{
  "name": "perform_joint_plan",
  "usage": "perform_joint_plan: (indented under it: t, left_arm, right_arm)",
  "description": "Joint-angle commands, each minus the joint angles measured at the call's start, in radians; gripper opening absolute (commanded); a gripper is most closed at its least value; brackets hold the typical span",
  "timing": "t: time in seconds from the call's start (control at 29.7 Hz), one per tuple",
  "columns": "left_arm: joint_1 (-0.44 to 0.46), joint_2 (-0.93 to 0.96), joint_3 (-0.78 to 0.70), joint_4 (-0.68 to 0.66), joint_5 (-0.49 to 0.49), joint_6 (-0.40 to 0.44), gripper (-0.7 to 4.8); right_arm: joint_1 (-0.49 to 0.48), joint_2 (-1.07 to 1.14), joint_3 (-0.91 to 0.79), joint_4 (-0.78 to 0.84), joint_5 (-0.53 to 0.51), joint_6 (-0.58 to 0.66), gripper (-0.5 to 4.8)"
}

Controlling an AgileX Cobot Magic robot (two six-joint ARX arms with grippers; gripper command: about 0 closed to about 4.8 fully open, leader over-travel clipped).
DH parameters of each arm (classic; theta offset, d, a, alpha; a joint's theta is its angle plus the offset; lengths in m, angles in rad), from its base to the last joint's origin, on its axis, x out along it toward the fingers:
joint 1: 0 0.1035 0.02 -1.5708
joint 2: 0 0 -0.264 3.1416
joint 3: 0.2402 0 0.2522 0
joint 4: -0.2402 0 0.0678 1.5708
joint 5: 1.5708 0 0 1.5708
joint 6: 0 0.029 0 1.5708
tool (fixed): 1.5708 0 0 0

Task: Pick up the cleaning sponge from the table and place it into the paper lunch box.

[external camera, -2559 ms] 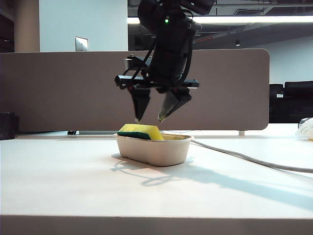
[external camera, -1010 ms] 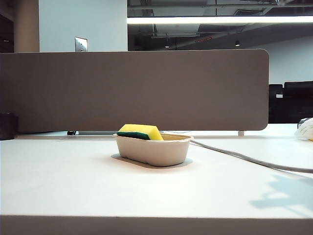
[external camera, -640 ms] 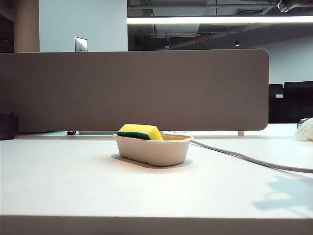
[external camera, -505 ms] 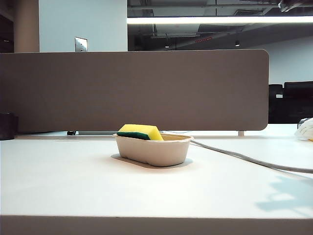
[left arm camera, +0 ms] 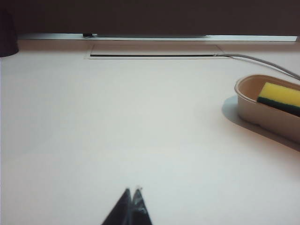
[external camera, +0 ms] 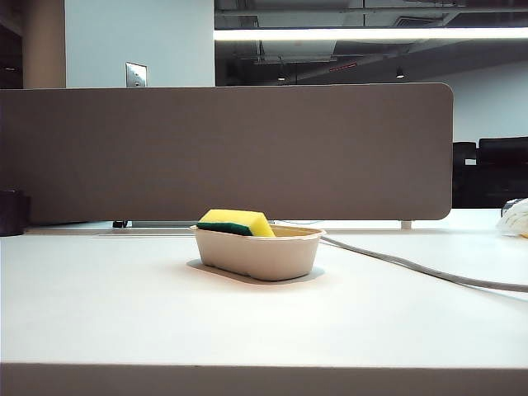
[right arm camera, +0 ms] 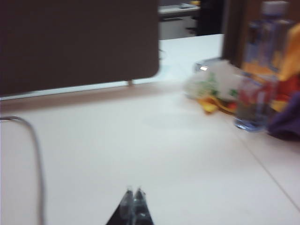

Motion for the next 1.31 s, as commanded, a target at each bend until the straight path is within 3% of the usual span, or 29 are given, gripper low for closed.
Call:
perform_joint_plan:
  t: [0.03,0.17,0.3,0.4,0.57,0.88,1.31]
  left_arm:
    - [0.001,0.000,0.001,0.006,0.003,0.001,-0.05]
    - [0.001,0.000,0.001,0.006,0.003,0.001,-0.05]
    - [0.001,0.000,0.001,0.006,0.003,0.001,-0.05]
    - [0.001,0.000,0.001,0.006,0.003,0.002,-0.05]
    - [0.001,0.000,0.001,0.006,0.002,0.001,-0.05]
    - [0.001,0.000,0.001,0.006,0.003,0.001,-0.05]
    - [0.001,0.000,0.001,0.006,0.003,0.001,-0.05]
  right_arm:
    - [-0.091,-0.104,-0.029,-0.055,-0.129,0.004,-0.04]
    - [-0.175,-0.185,-0.036,-0.125,-0.228,0.003,-0.04]
    - [-0.226,-0.257,-0.041,-0.193,-0.238,0.003,-0.04]
    - [-0.232,-0.279,-0.050,-0.207,-0.239,0.001,-0.04]
    - [-0.229,-0.279,-0.053,-0.210,-0.338,-0.084,-0.04]
    - [-0.227,-0.279,-0.053,-0.209,-0.301,-0.150,-0.04]
    - [-0.226,-0.279,-0.053,-0.210,-0.305,-0.146,-0.05]
